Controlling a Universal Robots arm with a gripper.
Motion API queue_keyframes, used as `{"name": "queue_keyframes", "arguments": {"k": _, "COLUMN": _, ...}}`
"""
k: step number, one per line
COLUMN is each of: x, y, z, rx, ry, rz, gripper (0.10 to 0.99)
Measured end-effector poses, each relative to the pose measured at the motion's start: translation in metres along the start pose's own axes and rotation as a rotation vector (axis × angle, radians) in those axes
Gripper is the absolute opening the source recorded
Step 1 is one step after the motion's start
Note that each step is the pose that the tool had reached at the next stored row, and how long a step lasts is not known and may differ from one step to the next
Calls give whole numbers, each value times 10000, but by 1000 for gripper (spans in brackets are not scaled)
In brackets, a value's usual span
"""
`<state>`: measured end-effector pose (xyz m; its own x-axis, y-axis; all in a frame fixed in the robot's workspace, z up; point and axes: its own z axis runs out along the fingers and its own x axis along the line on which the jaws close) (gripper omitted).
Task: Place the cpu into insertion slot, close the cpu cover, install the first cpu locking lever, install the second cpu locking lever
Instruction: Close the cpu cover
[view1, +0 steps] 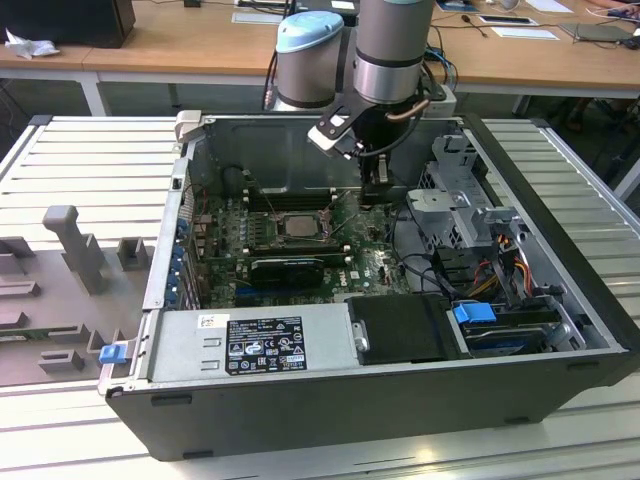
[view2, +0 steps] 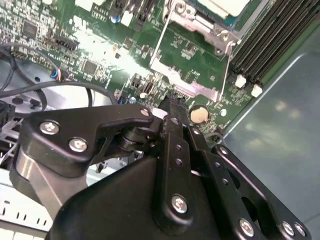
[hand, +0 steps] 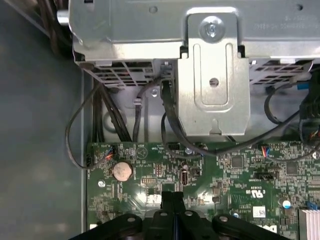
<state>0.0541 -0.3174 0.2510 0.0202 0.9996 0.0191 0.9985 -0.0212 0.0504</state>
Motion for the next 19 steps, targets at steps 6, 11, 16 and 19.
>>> {"name": "queue_keyframes", "arguments": {"k": 6, "x": -2, "y": -51, "z": 8, "rx": 30, "ry": -1, "rz": 1, "gripper": 106}}
{"name": "queue_keyframes", "arguments": {"k": 11, "x": -3, "y": -79, "z": 7, "rx": 32, "ry": -1, "rz": 1, "gripper": 106}}
{"name": "queue_keyframes", "arguments": {"k": 16, "x": -4, "y": -117, "z": 5, "rx": 32, "ry": 0, "rz": 1, "gripper": 106}}
{"name": "queue_keyframes", "arguments": {"k": 19, "x": -5, "y": -137, "z": 4, "rx": 32, "ry": -1, "rz": 1, "gripper": 106}}
